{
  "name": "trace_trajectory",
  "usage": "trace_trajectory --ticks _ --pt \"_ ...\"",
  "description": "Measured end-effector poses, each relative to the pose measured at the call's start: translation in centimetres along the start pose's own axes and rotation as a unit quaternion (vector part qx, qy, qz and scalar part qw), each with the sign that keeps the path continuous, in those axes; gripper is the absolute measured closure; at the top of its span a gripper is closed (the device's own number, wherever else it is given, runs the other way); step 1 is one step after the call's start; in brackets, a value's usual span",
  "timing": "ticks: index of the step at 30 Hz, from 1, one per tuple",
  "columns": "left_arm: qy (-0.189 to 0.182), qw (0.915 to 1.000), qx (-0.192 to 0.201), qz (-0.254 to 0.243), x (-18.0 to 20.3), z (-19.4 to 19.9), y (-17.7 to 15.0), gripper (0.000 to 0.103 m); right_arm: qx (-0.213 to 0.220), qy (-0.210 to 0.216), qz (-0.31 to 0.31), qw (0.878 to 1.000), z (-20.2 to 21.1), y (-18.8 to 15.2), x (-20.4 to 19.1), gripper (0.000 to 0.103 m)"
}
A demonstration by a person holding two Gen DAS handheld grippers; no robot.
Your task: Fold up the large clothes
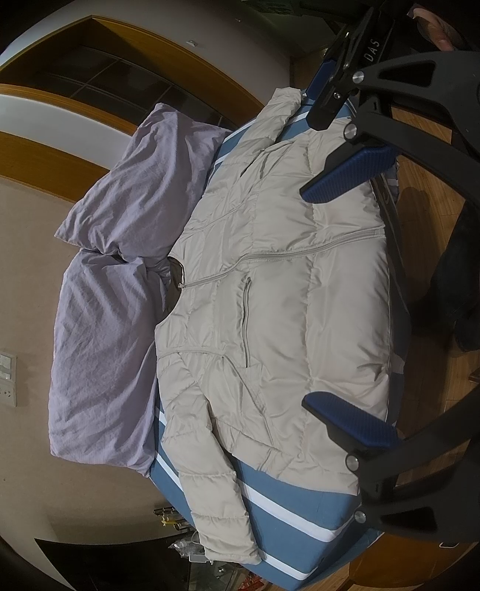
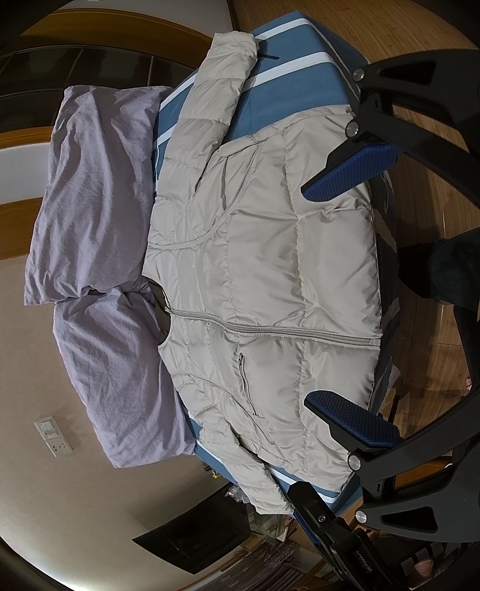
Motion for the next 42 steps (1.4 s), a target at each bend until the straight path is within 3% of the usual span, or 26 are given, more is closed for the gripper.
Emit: trace_trajectory --ticks 20,25,37,42 --pt "0.000 1.0000 -0.002 0.002 -0.1 0.0 0.0 0.002 -0.001 0.004 -0.005 1.000 -0.5 0.5 0.3 0.001" --pt "-0.001 0.9999 -0.005 0.013 -0.6 -1.8 0.2 0.002 -0.002 -0.003 -0.025 1.000 -1.8 1.3 1.6 0.001" --pt "0.027 0.9993 -0.023 0.010 -1.9 -6.5 3.0 0.002 -0.027 -0.072 -0.108 0.991 -6.2 4.9 10.3 0.001" --pt "0.041 0.9985 -0.034 0.009 -2.7 -9.7 4.5 0.002 -0.036 -0.121 -0.174 0.977 -8.5 6.0 17.1 0.001"
Point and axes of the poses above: each gripper's, at about its wrist camera, not at the fingertips, and z roughly against the way its jaws point, x to its right, y to its top, the point moved 7 cm from there along -z, roughly the way its jaws point, and after that the axes turned 1 degree about -x, right-handed, at the moved point
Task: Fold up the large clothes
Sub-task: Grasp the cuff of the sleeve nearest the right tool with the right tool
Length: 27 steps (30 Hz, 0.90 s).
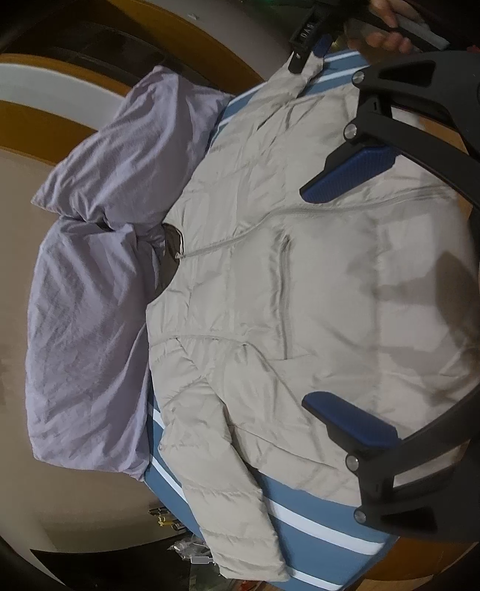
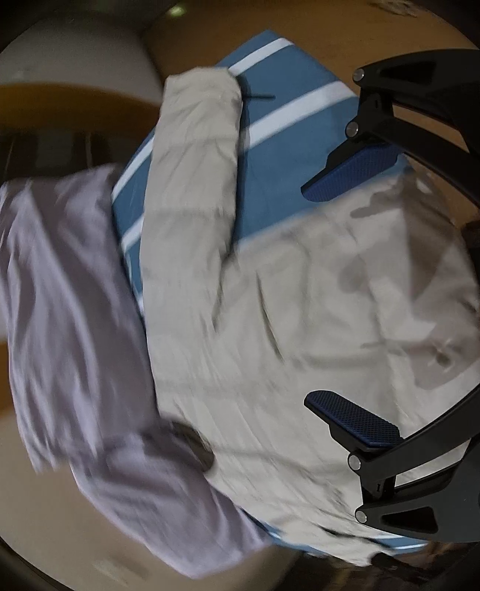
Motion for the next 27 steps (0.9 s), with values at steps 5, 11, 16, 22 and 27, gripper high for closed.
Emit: trace_trajectory --ticks 5,11,16,22,27 --pt "0.018 0.9997 -0.014 -0.008 -0.4 -3.2 1.2 0.002 -0.005 -0.052 -0.087 0.995 -3.1 3.3 7.2 0.007" --pt "0.024 0.9991 -0.034 -0.012 -0.7 -6.3 2.1 0.002 -0.011 -0.127 -0.167 0.978 -5.6 6.1 16.0 0.021" --pt "0.025 0.9986 -0.046 -0.008 -1.1 -7.6 2.3 0.002 -0.012 -0.185 -0.225 0.957 -6.0 7.4 22.6 0.027" --pt "0.028 0.9980 -0.057 -0.001 -1.7 -8.6 2.4 0.002 -0.037 -0.190 -0.292 0.937 -6.7 6.3 26.4 0.034" --pt "0.026 0.9978 -0.061 0.004 -1.8 -9.0 2.5 0.002 -0.038 -0.158 -0.317 0.935 -7.4 5.1 27.2 0.043"
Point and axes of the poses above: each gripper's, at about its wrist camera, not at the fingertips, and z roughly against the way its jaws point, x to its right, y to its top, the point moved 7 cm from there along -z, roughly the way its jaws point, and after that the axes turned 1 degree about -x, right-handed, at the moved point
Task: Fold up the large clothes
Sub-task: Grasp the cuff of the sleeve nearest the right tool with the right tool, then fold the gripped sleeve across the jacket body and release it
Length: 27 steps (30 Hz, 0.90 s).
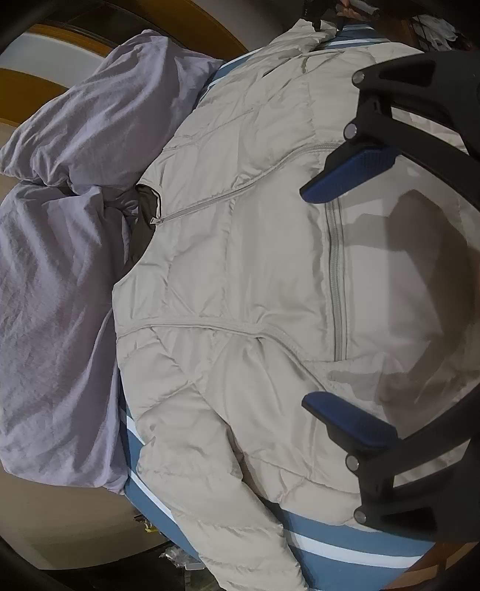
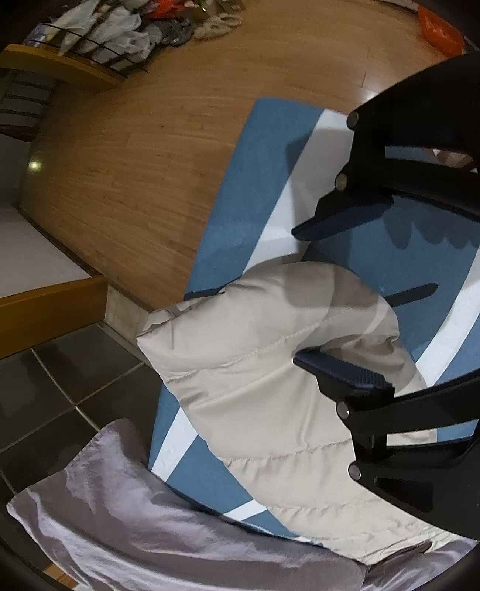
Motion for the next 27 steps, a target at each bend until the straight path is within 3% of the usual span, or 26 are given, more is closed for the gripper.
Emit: trace_trajectory --ticks 2,7,11,15,20,27 --pt "-0.001 1.0000 -0.001 0.000 0.0 -0.1 0.0 0.002 0.003 0.016 0.010 1.000 0.0 -0.1 -0.4 0.066" --pt "-0.002 1.0000 -0.001 0.007 -0.3 0.1 -0.1 0.002 0.009 0.016 0.036 0.999 1.0 0.0 -1.8 0.083" --pt "-0.002 0.9999 0.004 0.013 -0.7 0.4 -0.2 0.002 0.039 -0.013 0.078 0.996 2.8 0.3 -3.8 0.085" --pt "-0.001 0.9998 0.008 0.019 -1.2 0.9 -0.3 0.002 0.071 -0.016 0.142 0.987 4.2 0.5 -7.9 0.085" --pt "0.002 0.9995 0.016 0.028 -1.9 1.6 -0.4 0.002 0.091 0.027 0.236 0.967 6.4 -1.8 -15.3 0.085" --pt "0.011 0.9987 0.024 0.043 -3.1 2.8 -1.0 0.002 0.066 0.084 0.349 0.931 6.5 -9.3 -25.7 0.085"
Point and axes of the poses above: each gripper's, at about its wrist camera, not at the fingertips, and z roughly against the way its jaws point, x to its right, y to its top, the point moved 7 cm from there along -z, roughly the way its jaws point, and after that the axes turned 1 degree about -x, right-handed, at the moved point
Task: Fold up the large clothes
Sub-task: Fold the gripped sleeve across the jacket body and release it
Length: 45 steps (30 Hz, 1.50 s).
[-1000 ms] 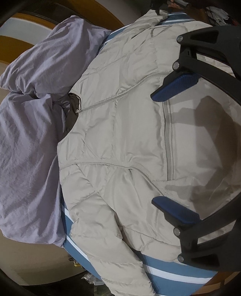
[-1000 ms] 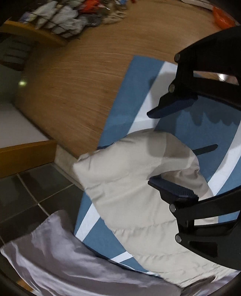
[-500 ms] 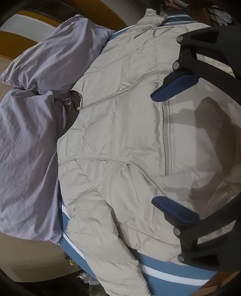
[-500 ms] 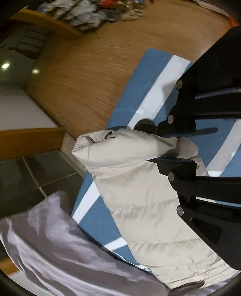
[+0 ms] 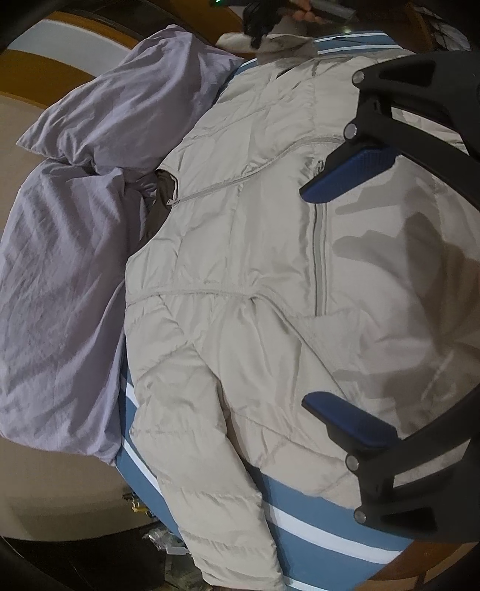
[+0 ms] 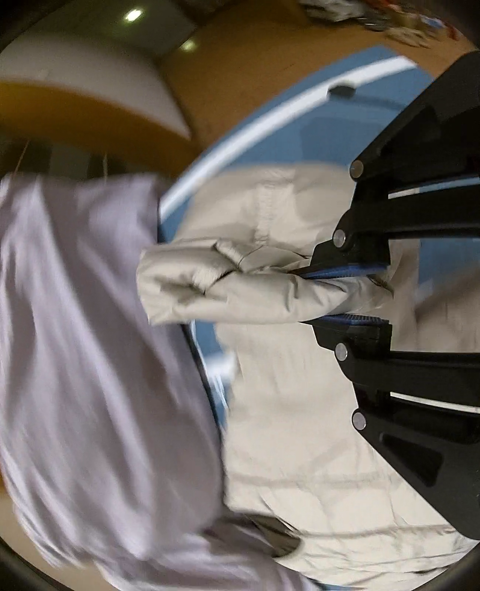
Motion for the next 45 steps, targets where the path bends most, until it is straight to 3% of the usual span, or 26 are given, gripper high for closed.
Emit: trace_trajectory --ticks 7,19,28,34,36,38,40,43,45 --pt "0.015 0.9997 0.004 0.021 -1.9 1.0 -0.4 0.002 -0.028 0.072 0.111 0.991 -0.6 -2.9 -12.3 0.085" --pt "0.028 0.9987 0.007 0.042 -3.9 1.8 -1.0 0.002 -0.069 0.193 0.176 0.963 1.7 -8.5 -25.2 0.086" --pt "0.033 0.9980 0.009 0.053 -4.9 2.2 -1.2 0.002 -0.082 0.239 0.173 0.952 2.7 -9.8 -29.7 0.085" --pt "0.034 0.9977 0.008 0.057 -5.3 2.2 -1.3 0.002 -0.108 0.214 0.213 0.947 1.0 -13.3 -30.5 0.082" --pt "0.034 0.9978 0.009 0.057 -5.3 2.2 -1.3 0.002 -0.109 0.219 0.215 0.946 1.2 -13.5 -30.4 0.074" --pt "0.033 0.9978 0.008 0.057 -5.3 2.1 -1.2 0.002 -0.109 0.232 0.214 0.943 1.9 -13.3 -30.2 0.055" --pt "0.032 0.9978 0.008 0.058 -5.3 2.1 -1.2 0.002 -0.089 0.242 0.205 0.944 3.0 -12.3 -29.6 0.046" --pt "0.030 0.9979 0.008 0.056 -5.2 2.0 -1.1 0.002 -0.053 0.240 0.189 0.951 3.8 -10.4 -28.3 0.040" --pt "0.030 0.9980 0.008 0.056 -5.2 1.9 -1.0 0.002 -0.030 0.212 0.171 0.962 3.5 -9.1 -26.8 0.036"
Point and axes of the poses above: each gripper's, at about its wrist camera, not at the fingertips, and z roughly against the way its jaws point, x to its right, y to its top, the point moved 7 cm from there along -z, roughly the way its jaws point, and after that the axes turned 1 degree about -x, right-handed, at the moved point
